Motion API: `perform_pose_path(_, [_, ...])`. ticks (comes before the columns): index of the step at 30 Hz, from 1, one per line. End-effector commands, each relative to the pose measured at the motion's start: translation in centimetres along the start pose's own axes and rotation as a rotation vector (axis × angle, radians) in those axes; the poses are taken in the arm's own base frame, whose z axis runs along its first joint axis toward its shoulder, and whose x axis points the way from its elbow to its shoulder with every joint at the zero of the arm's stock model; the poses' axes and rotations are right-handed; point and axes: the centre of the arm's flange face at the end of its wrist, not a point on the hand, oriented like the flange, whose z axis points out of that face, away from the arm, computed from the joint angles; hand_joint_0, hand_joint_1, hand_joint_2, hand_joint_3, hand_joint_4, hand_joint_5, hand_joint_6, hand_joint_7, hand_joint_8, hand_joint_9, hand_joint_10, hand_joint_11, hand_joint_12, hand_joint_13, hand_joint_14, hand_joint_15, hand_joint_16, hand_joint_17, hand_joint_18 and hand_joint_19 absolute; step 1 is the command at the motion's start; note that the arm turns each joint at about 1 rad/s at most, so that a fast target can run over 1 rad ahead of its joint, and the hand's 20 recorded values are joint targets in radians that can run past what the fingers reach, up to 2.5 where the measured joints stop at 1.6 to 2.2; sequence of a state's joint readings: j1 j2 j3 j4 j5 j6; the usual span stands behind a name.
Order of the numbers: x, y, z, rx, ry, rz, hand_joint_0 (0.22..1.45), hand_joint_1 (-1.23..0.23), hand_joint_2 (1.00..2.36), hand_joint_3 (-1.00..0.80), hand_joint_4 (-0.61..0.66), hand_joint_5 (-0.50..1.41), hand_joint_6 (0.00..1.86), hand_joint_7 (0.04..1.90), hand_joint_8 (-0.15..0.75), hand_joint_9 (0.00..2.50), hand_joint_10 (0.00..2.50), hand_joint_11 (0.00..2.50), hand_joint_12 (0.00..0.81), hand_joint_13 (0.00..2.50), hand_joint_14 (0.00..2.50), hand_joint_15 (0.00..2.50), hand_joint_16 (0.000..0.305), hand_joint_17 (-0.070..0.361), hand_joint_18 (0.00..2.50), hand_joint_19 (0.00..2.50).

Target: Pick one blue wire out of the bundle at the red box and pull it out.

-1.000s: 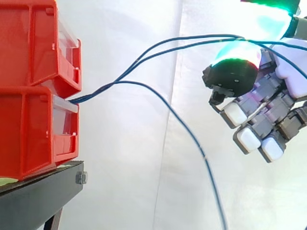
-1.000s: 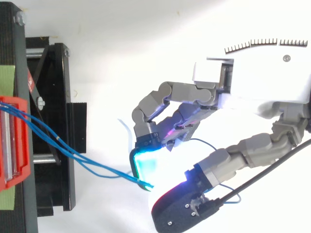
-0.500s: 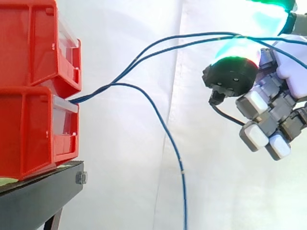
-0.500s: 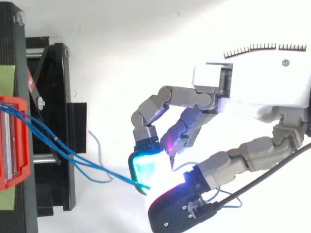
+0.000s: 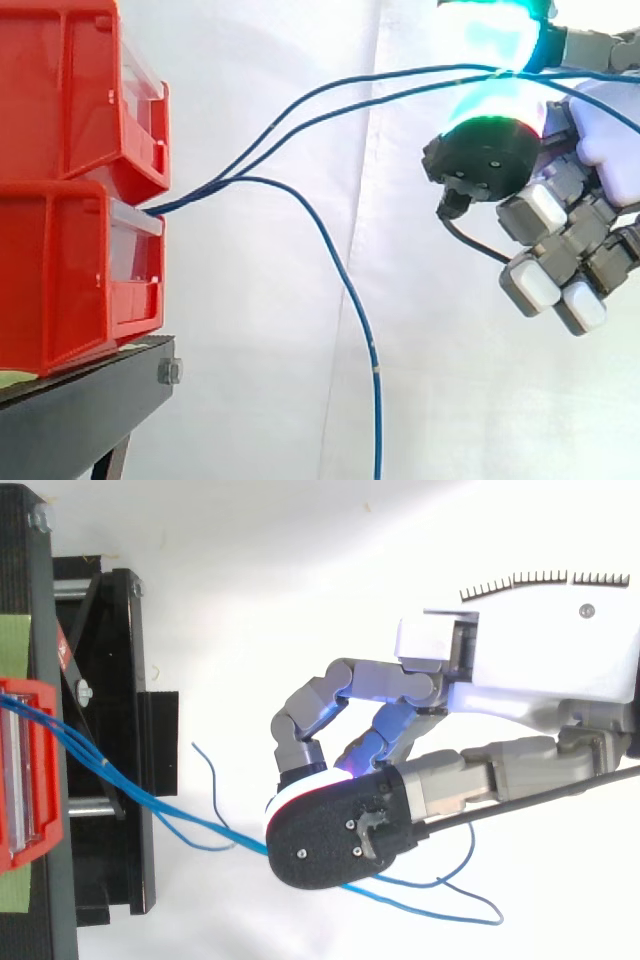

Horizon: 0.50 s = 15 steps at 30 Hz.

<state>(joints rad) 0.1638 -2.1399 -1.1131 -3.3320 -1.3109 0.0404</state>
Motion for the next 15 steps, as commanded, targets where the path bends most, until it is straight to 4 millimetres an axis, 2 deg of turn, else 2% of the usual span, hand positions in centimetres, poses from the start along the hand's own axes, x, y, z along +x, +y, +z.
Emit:
perform_pose_path(1, [0.05,0.05,0.07,-0.007,0.001,0.023,0.47,-0.36,1.00,-0.50,-0.04,-0.13,0.90,1.19,0.305,0.97,0.02,0.65,0.450,0.76,0.02,0.57,0.059,0.133,0.63,0.70])
perform_pose_path(5, [0.04,0.05,0.07,-0.007,0.000,0.047,0.45,-0.34,1.00,-0.50,-0.02,-0.14,0.90,1.17,0.322,0.97,0.01,0.64,0.465,0.76,0.02,0.57,0.062,0.140,0.65,0.69])
perform_pose_path(9, [0.04,0.13,0.08,-0.009,0.000,0.046,0.41,-0.39,1.00,-0.50,0.02,-0.14,0.90,1.13,0.348,0.95,0.01,0.63,0.491,0.75,0.02,0.56,0.067,0.152,0.66,0.64])
perform_pose_path(15, [0.04,0.05,0.07,-0.007,0.000,0.046,0.43,-0.63,1.00,-0.50,0.04,-0.15,0.91,1.14,0.340,0.81,0.02,0.64,0.477,0.66,0.02,0.54,0.065,0.146,0.63,0.59])
